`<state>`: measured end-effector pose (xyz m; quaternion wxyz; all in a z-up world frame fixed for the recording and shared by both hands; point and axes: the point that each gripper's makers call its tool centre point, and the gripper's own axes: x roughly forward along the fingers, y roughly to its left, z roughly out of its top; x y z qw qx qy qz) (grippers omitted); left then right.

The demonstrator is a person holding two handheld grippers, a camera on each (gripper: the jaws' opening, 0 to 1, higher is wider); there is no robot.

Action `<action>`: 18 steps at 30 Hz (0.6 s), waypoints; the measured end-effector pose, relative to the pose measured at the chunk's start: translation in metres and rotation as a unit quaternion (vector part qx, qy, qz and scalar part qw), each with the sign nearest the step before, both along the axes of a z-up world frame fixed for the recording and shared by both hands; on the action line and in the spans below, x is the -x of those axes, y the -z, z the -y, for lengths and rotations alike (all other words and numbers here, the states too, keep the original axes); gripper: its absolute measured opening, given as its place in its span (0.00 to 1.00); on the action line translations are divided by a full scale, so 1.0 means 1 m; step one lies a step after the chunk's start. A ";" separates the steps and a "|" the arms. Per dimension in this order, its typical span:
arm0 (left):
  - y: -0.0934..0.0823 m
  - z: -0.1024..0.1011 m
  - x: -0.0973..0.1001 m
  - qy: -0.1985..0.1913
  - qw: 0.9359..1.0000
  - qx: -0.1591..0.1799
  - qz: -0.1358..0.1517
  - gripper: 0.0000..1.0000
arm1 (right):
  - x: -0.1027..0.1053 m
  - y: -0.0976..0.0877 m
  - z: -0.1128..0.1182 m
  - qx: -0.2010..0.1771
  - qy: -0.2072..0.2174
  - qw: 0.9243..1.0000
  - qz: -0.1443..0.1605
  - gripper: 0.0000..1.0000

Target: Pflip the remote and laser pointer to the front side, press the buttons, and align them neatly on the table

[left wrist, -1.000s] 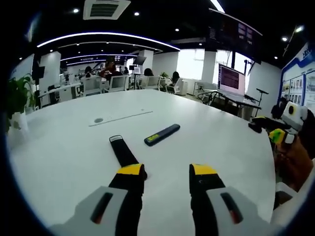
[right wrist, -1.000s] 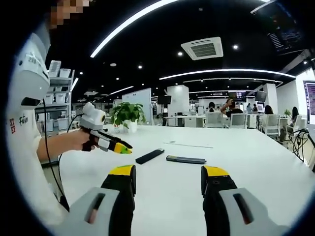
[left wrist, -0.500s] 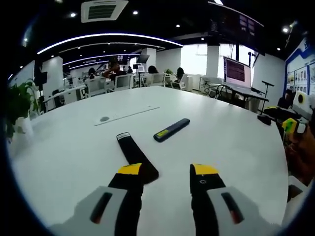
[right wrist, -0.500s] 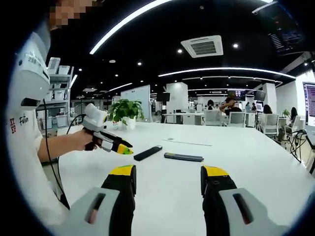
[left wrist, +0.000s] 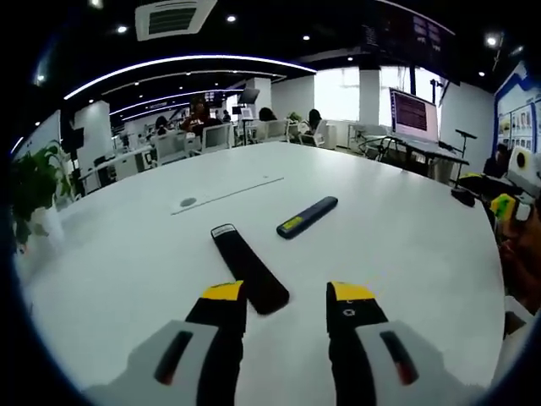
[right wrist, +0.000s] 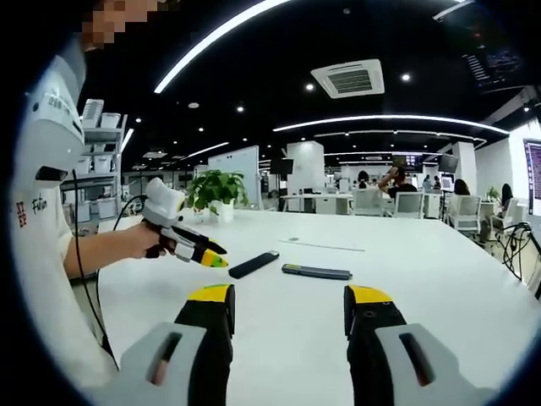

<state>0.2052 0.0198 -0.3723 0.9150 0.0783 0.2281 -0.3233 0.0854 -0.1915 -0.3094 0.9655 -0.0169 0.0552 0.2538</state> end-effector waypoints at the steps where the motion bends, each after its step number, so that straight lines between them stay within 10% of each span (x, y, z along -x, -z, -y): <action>1: 0.000 -0.001 0.001 0.001 1.000 0.002 -0.001 0.39 | -0.001 -0.001 -0.002 0.000 -0.002 1.000 0.001 0.54; 18: 0.017 -0.016 -0.006 -0.021 0.999 0.024 -0.022 0.38 | -0.002 -0.009 -0.002 0.031 0.016 0.999 0.009 0.54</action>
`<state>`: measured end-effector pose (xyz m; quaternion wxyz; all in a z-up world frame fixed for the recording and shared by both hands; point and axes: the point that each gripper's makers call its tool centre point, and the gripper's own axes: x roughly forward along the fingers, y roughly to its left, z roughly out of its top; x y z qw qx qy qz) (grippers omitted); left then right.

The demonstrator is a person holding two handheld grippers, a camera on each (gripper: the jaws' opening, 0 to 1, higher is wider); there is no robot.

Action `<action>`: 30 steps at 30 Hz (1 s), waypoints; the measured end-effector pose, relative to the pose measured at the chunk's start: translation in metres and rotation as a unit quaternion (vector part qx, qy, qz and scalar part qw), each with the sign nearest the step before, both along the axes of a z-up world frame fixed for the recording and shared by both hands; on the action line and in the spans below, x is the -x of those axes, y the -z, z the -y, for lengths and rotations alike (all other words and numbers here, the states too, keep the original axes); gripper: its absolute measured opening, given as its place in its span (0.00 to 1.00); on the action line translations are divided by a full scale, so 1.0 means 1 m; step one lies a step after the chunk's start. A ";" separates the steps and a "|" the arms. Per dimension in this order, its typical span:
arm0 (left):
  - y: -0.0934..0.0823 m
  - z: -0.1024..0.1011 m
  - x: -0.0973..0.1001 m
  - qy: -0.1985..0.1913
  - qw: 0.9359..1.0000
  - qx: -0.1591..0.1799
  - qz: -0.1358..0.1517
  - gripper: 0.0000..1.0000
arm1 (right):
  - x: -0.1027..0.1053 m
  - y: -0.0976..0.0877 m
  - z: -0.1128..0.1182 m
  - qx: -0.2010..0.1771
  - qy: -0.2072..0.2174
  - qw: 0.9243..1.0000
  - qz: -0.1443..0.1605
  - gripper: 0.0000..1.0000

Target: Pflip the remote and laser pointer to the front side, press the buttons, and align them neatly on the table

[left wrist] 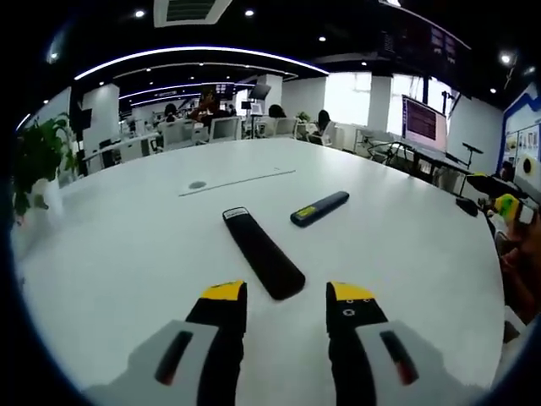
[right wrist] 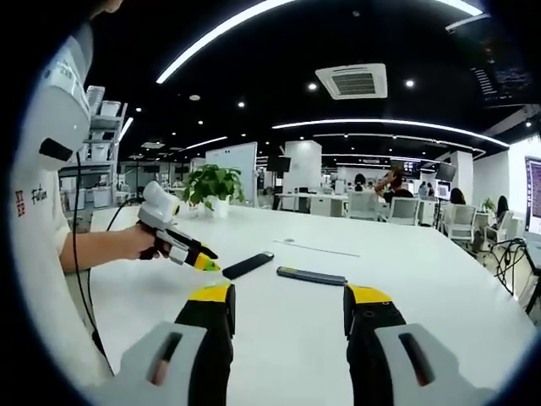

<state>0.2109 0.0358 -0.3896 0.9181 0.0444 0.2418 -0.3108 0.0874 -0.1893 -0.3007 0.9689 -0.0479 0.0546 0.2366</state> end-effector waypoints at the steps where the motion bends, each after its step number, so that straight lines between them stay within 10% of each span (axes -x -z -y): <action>1: 0.000 0.001 0.000 0.001 1.000 -0.001 0.002 0.38 | 0.000 -0.001 0.001 -0.002 0.001 1.000 0.002 0.54; 30: 0.003 0.011 -0.001 0.013 1.000 -0.018 -0.007 0.39 | 0.009 -0.004 -0.002 -0.033 -0.004 0.999 0.004 0.53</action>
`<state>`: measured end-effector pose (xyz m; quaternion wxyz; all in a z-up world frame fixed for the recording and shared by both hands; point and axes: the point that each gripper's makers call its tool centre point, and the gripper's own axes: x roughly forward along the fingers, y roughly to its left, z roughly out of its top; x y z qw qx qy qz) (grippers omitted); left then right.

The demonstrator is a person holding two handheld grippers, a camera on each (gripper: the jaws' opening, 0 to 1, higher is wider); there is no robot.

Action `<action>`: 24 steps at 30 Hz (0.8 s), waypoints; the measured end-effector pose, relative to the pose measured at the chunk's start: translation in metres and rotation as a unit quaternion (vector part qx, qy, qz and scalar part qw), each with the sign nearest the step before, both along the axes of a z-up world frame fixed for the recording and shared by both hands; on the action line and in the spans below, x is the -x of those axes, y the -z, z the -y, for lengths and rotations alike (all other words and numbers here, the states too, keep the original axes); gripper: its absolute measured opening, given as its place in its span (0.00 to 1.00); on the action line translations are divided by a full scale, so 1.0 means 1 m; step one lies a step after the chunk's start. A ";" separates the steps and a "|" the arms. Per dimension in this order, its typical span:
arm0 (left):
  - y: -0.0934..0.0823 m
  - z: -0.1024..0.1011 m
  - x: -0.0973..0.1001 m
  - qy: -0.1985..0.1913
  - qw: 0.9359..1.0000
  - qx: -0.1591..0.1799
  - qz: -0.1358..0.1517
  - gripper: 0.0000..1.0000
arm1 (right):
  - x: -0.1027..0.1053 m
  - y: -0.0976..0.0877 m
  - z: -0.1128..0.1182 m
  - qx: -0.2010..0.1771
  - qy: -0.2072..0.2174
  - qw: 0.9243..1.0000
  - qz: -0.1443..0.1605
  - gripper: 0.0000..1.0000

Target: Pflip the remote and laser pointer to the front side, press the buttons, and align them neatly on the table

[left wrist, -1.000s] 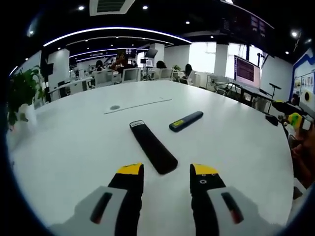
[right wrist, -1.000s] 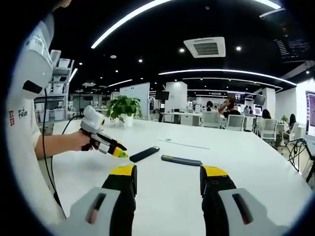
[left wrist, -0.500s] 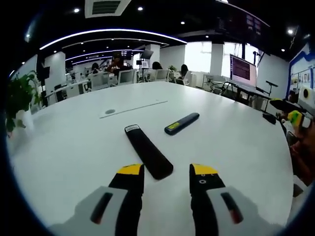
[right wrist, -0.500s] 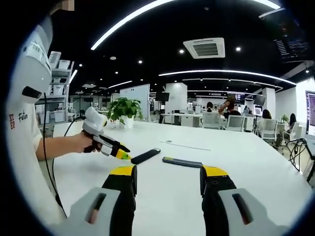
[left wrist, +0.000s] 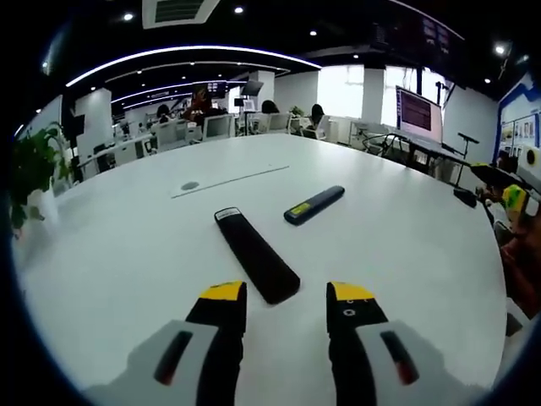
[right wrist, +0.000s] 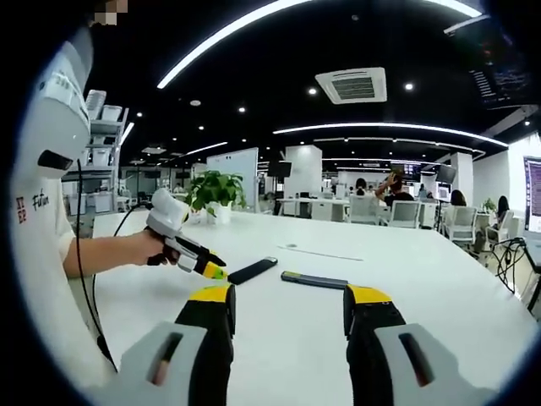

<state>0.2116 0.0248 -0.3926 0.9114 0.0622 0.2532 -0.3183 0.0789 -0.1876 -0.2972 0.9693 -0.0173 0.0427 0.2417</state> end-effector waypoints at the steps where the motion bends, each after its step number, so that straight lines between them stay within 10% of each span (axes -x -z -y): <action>1: -0.001 0.000 0.000 -0.003 1.000 0.002 0.000 0.39 | 0.000 0.000 0.000 -0.010 -0.003 1.000 -0.002 0.52; 24: 0.002 0.006 -0.005 -0.017 0.999 -0.022 0.023 0.37 | 0.005 0.006 -0.013 -0.025 -0.022 0.999 -0.019 0.51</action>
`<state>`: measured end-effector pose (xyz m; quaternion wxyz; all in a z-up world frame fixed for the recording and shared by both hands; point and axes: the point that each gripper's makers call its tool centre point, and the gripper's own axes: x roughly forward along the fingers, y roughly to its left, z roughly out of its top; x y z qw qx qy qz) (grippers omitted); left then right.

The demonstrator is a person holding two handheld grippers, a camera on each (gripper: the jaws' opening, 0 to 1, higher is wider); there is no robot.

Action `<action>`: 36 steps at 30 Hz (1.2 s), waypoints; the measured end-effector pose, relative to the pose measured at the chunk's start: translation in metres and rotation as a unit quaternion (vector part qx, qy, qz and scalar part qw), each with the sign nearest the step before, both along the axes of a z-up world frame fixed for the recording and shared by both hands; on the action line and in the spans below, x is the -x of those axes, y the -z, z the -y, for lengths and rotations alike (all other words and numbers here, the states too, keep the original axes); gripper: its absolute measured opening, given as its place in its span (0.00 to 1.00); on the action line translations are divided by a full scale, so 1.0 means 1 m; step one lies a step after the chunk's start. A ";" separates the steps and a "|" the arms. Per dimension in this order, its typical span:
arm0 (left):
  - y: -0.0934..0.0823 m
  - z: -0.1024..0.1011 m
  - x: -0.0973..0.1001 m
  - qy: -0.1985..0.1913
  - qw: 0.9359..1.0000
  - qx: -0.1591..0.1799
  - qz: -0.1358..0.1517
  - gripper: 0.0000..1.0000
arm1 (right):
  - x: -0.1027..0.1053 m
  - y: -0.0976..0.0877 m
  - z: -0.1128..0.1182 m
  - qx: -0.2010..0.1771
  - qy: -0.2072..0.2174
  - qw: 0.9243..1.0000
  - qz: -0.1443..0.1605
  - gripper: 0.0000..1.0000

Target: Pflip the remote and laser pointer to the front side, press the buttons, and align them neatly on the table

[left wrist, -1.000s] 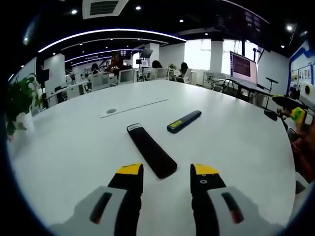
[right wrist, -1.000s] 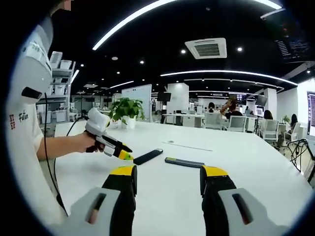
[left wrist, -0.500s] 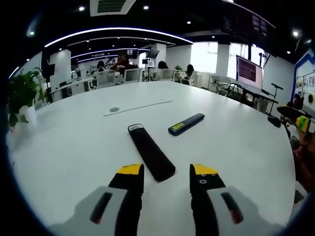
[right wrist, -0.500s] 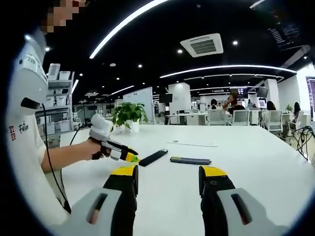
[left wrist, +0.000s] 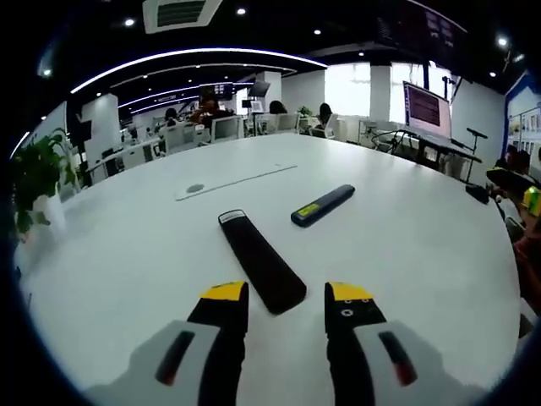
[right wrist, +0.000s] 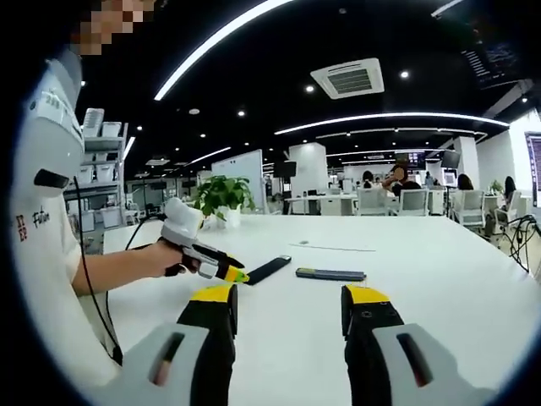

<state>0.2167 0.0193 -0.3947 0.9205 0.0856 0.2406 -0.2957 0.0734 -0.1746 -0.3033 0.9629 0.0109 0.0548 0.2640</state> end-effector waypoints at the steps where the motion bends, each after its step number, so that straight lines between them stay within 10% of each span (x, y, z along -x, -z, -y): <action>1: 0.000 0.000 0.000 0.000 1.000 0.000 0.001 0.37 | 0.000 0.000 0.000 -0.002 -0.001 1.000 -0.001 0.51; 36: 0.017 0.001 -0.012 -0.016 0.999 0.009 -0.028 0.37 | 0.000 0.004 -0.011 -0.004 -0.017 1.000 -0.009 0.50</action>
